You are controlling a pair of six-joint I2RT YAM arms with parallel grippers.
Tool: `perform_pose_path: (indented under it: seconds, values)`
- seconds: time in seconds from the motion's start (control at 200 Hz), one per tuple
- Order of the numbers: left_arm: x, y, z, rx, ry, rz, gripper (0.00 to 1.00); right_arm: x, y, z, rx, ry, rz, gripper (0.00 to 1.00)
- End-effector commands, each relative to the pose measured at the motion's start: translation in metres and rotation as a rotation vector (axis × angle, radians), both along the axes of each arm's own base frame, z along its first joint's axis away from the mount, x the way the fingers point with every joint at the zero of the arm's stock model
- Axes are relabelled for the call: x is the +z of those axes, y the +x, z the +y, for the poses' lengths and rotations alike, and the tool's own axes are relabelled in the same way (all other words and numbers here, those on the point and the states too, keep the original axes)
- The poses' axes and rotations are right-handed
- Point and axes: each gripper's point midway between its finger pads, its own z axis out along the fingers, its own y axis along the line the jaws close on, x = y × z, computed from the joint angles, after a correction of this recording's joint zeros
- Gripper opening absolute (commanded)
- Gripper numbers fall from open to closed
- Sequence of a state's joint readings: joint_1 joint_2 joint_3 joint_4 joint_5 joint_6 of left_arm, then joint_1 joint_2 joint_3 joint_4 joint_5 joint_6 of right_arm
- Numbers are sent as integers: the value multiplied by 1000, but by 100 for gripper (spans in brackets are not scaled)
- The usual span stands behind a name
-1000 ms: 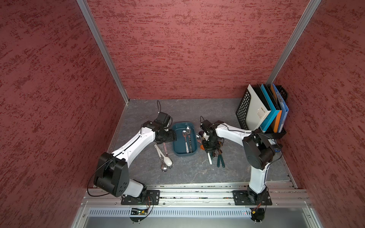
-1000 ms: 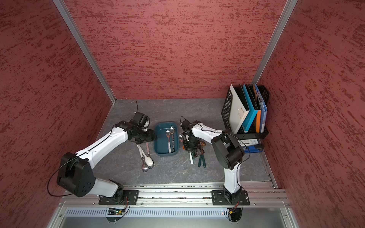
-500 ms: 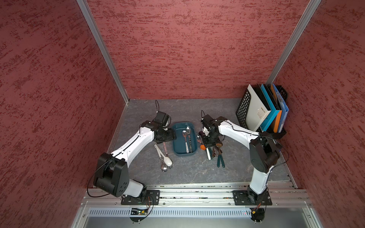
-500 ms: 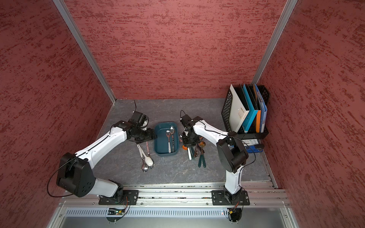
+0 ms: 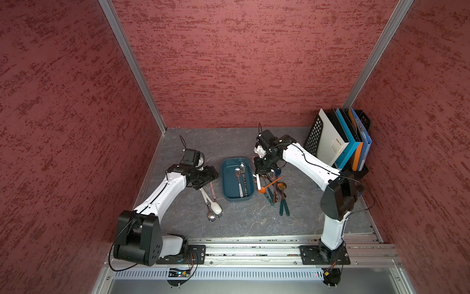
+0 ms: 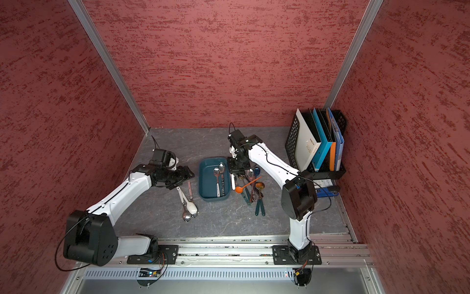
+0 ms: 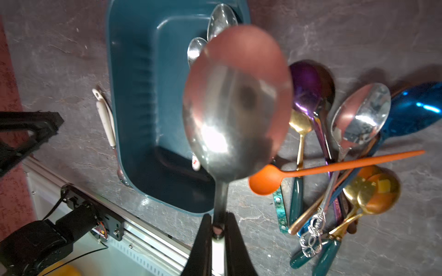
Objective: Put the spoon into the storage box
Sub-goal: Pick up the spoon from the center of the board, then place the spoon in the storage box.
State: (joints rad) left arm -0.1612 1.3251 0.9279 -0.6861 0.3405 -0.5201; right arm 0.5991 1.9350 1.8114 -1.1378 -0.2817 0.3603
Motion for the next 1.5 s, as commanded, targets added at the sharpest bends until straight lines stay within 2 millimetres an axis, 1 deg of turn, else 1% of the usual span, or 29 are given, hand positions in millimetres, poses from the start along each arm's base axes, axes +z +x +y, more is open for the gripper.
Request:
perform_pose_path:
  seconds: [0.0, 0.11, 0.235, 0.326, 0.371, 0.541, 0.696, 0.797, 1.017, 1.293, 1.388, 1.493]
  values:
    - [8, 2, -1, -7, -32, -46, 81, -15, -3, 20, 32, -8, 67, 8]
    - [6, -1, 3, -8, -25, -45, 81, -26, 1, 36, 44, -9, 89, 8]
    - [4, -5, 7, -12, -15, -42, 81, -40, 5, 46, 42, -7, 110, 8]
    - [2, -8, 9, -12, -9, -40, 81, -48, 5, 54, 48, 3, 132, 8]
    - [0, -8, 10, -13, -10, -38, 81, -56, 2, 57, 55, -5, 145, 8]
    - [-2, -11, 11, -20, -6, -31, 81, -80, -1, 58, 54, -49, 184, 8]
    - [-3, -14, 13, -30, 12, -23, 81, -95, 1, 55, 33, -81, 201, 8]
    - [-4, -17, 15, -30, 21, -16, 81, -106, 1, 57, 28, -86, 223, 8]
    - [-3, -20, 16, -32, 33, -11, 81, -117, 2, 58, 25, -99, 237, 9]
    - [-1, -19, 17, -35, 45, -4, 81, -123, 2, 57, 23, -113, 251, 12]
    - [1, -20, 18, -48, 67, -4, 81, -120, 3, 56, 23, -114, 244, 15]
    - [6, -19, 18, -63, 98, -14, 81, -112, 5, 55, 23, -116, 221, 23]
